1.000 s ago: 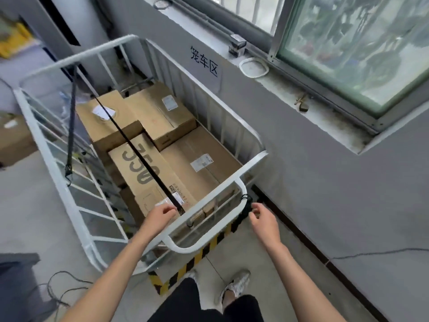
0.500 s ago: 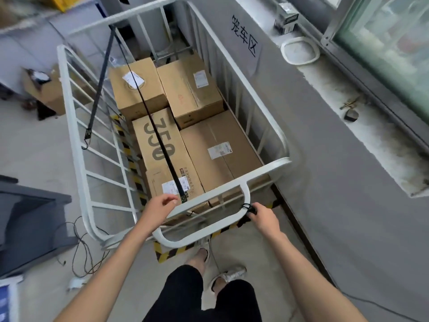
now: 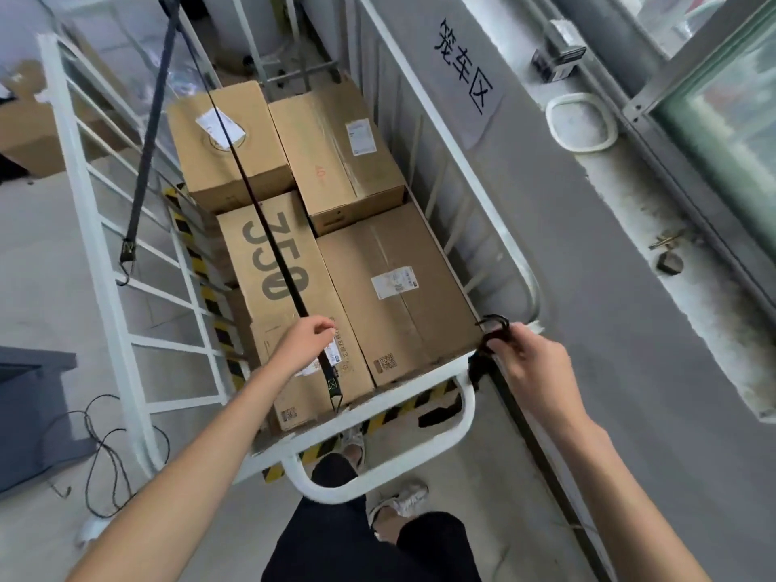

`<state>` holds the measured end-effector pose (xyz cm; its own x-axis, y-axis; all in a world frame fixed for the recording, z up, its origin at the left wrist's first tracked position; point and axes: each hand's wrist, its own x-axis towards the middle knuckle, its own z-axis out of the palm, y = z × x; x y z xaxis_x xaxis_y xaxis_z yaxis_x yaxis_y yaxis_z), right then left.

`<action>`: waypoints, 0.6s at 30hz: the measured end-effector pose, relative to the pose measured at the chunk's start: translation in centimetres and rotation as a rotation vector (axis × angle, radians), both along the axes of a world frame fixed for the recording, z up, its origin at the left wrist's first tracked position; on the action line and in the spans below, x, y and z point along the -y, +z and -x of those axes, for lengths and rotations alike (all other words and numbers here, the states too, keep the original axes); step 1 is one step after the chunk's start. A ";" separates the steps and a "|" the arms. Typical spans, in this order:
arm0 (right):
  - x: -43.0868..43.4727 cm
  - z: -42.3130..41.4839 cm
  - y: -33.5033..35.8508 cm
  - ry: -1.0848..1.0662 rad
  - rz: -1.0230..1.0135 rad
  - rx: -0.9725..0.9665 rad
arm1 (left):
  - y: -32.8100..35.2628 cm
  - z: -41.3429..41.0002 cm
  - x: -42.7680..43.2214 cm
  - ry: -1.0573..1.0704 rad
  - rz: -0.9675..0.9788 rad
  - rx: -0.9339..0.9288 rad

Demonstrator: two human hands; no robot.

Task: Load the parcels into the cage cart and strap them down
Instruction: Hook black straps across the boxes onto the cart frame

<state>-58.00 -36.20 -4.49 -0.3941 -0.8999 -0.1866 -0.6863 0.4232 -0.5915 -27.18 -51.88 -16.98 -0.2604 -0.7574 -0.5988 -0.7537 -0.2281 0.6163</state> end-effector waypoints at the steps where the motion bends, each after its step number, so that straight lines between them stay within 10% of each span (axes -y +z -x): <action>1: 2.1 -0.9 1.3 0.023 0.041 0.012 | -0.2 0.3 1.1 0.001 -0.003 -0.016; 18: 14.9 -13.4 -13.3 0.360 -0.313 0.188 | -10.4 -2.1 -1.0 -0.059 -0.338 0.195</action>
<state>-44.64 -51.11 -17.78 -0.0028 -0.8622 -0.5066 -0.7151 0.3558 -0.6017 -25.08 -50.89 -27.37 -0.1540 -0.4961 -0.8545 -0.8671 -0.3467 0.3576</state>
